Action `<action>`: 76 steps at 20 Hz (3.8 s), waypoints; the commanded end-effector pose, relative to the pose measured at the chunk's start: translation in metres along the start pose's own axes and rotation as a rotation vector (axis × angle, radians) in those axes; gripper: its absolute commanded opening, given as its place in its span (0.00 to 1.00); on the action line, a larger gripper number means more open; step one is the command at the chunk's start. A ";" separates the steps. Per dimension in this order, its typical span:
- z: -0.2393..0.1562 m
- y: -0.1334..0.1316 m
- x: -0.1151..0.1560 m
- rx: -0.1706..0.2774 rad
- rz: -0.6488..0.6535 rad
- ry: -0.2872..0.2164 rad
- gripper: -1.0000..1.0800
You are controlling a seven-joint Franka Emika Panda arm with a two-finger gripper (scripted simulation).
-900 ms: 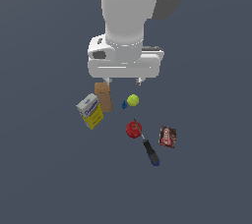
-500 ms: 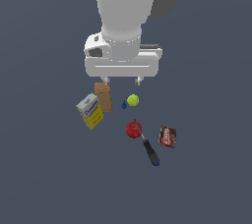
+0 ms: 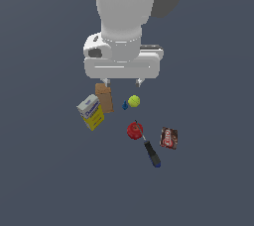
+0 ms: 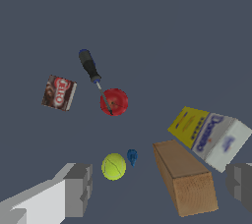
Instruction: Pick up a designated object from a clutter of objects.
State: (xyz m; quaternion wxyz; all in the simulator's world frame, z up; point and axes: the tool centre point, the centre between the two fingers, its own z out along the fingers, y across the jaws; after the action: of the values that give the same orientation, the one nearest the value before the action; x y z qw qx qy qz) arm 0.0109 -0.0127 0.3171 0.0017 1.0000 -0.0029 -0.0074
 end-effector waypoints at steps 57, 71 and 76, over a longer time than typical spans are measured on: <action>0.299 -0.212 0.060 0.005 0.292 0.014 0.96; 0.299 -0.212 0.061 0.006 0.292 0.015 0.00; 0.292 -0.206 0.059 0.006 0.292 0.015 0.00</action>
State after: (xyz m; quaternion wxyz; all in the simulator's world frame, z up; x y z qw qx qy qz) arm 0.0670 0.1947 0.0204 -0.0001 0.9890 -0.1479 -0.0001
